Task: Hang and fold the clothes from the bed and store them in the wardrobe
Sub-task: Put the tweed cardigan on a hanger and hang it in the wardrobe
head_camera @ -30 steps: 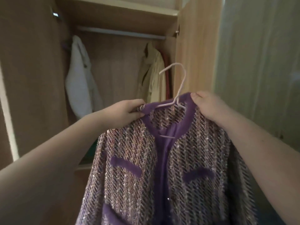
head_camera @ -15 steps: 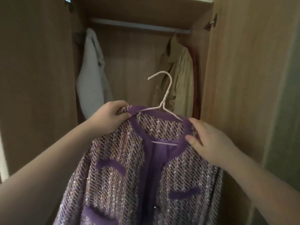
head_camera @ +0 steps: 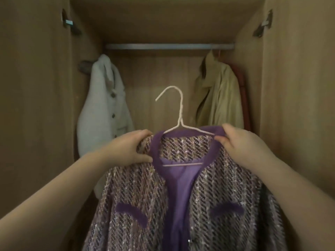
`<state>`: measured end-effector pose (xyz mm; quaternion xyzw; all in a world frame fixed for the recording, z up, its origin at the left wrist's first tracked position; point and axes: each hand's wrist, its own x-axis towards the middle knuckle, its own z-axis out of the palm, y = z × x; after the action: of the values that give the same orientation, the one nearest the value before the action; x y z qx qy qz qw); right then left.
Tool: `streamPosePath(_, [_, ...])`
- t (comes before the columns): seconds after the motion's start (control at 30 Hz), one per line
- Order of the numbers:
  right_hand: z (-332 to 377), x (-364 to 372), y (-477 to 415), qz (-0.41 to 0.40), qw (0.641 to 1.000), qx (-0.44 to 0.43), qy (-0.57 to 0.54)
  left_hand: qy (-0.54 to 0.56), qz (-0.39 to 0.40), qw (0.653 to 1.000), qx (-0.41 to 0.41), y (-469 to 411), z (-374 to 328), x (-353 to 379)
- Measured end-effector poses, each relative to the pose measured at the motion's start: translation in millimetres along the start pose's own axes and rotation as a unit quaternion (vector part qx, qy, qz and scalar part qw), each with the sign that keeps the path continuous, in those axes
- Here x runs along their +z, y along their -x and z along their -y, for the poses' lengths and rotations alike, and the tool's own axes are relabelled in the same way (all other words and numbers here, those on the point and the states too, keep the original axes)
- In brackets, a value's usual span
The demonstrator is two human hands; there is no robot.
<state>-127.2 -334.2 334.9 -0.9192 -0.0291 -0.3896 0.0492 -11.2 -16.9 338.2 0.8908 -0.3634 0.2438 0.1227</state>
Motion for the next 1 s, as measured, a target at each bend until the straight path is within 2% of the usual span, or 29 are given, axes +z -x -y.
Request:
streamPosePath(0.07, [-8.6,10.5,-25.5,-0.018,0.999,-0.023,0.034,0.097,0.027,0.995,-0.017,-19.4,-0.7,12.7])
streamPosePath(0.13, [-19.1,23.1,-46.4,-0.024,0.999,-0.033,0.027,0.197,0.008,0.98,-0.016,-37.9,5.5,25.3])
streamPosePath(0.23, [-37.1,37.8,-73.1,0.005,0.998,-0.058,0.015,0.262,-0.023,0.964,-0.02,-69.1,19.0,37.7])
streamPosePath(0.4, [-58.4,44.2,-121.0,0.021,0.997,-0.075,0.012,0.133,-0.168,0.976,-0.029,-137.8,28.9,32.9])
streamPosePath(0.5, [-74.9,41.7,-156.3,0.001,0.997,-0.069,0.046,0.065,-0.205,0.976,-0.034,-180.6,28.0,26.8])
streamPosePath(0.63, [-90.4,36.9,-197.5,-0.025,0.995,-0.054,0.074,-0.038,-0.26,0.965,0.001,-236.5,33.6,20.0])
streamPosePath(0.77, [-96.9,37.5,-237.4,-0.115,0.984,-0.026,0.135,-0.037,-0.308,0.949,0.057,-301.5,51.3,12.3])
streamPosePath(0.87, [-96.8,37.2,-271.0,-0.144,0.973,0.0,0.181,-0.015,-0.323,0.944,0.071,-350.5,64.3,8.8])
streamPosePath(1.0, [-94.1,36.7,-314.9,-0.174,0.953,0.033,0.244,-0.029,-0.387,0.917,0.095,-412.1,77.6,16.4])
